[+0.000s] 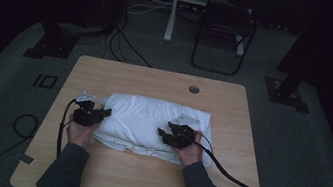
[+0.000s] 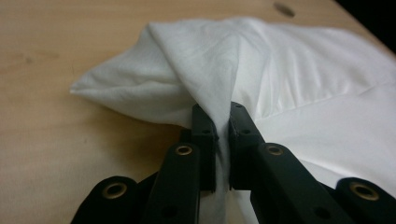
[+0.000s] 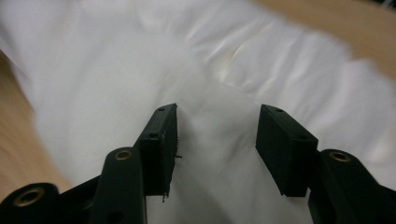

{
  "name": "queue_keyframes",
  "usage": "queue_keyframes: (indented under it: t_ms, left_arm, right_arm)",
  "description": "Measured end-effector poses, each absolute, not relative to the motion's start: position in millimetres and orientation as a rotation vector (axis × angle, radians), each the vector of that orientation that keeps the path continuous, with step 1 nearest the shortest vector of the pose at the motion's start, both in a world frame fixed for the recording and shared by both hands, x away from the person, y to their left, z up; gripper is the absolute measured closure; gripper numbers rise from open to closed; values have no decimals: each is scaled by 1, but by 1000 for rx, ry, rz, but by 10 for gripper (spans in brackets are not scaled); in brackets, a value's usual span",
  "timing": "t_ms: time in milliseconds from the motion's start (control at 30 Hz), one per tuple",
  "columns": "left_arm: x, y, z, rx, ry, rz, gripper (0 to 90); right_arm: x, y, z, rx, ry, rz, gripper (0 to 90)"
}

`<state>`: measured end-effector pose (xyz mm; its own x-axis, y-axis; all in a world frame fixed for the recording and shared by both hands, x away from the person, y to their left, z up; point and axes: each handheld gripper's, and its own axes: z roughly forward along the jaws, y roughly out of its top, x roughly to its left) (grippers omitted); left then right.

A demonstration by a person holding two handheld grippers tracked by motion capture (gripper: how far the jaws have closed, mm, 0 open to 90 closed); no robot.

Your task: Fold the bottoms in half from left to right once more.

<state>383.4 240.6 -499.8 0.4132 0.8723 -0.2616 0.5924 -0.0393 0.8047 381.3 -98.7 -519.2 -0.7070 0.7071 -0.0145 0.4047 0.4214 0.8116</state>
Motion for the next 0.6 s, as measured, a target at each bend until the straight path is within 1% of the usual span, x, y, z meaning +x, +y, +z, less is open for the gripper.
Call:
queue_keyframes:
  t_ms: [33,67,200,300,433,467,533,600]
  left_arm:
    - [383,240,-497,1730,1271,375,845]
    - [383,240,-495,1722,1263,373,845]
    - [380,230,-472,1698,1189,391,847]
    - [377,217,-453,1685,1107,401,847]
    - [376,196,-437,1700,1032,406,847]
    - [376,193,-436,1707,1026,407,847]
    - [377,187,-435,1728,1017,413,847]
    - [377,185,-437,1736,1009,400,847]
  right_arm:
    - [386,-89,-532,938,2350,1099,493]
    - [388,-86,-536,938,2363,1079,498]
    - [392,-82,-547,962,2394,1072,534]
    - [394,-79,-548,1002,2409,1094,545]
    - [389,-58,-546,983,2423,1074,558]
    - [388,-55,-545,979,2439,1079,552]
    - [388,-55,-540,946,2468,1104,502]
    - [387,-65,-529,917,2431,1172,508]
